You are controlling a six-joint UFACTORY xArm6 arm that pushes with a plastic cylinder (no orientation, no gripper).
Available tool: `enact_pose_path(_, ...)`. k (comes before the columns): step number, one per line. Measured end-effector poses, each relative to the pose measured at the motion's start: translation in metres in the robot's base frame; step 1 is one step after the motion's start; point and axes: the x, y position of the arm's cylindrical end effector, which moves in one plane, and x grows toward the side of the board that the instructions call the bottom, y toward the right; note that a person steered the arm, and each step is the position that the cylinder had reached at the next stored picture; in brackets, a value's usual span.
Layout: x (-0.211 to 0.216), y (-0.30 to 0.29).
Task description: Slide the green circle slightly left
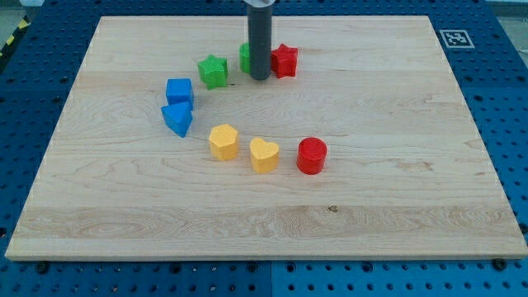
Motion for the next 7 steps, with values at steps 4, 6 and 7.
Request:
enact_pose_path(4,0.003,-0.058)
enact_pose_path(6,-0.003,0.041)
enact_pose_path(7,-0.018,0.050)
